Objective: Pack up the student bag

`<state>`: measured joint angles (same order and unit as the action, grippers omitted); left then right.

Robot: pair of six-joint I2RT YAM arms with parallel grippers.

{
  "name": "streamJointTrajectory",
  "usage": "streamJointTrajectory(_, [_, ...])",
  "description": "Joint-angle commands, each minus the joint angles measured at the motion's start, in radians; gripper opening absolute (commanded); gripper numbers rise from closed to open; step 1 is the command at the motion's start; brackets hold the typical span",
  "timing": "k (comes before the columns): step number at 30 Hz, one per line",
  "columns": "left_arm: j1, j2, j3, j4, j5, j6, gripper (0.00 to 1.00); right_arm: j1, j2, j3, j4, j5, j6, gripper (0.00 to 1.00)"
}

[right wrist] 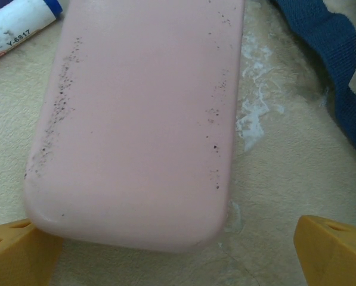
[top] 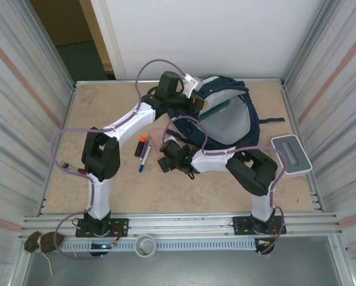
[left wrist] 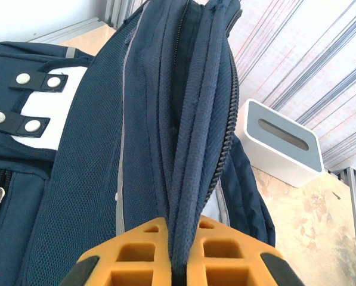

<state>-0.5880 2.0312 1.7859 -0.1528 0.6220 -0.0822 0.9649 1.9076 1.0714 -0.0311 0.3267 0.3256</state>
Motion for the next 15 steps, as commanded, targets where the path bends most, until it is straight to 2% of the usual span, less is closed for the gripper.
streamJointTrajectory(1, [0.01, -0.006, 0.036, 0.048, 0.037, 0.011, 0.0, -0.035, 0.017, 0.047, 0.006, -0.084, 0.061, 0.98])
streamJointTrajectory(4, [0.01, -0.008, 0.037, 0.045, 0.038, 0.013, 0.0, -0.061, 0.049, 0.076, 0.016, -0.136, 0.066, 0.98])
streamJointTrajectory(15, [0.01, -0.009, 0.036, 0.039, 0.035, 0.022, 0.0, -0.075, 0.138, 0.199, 0.029, -0.162, 0.039, 0.96])
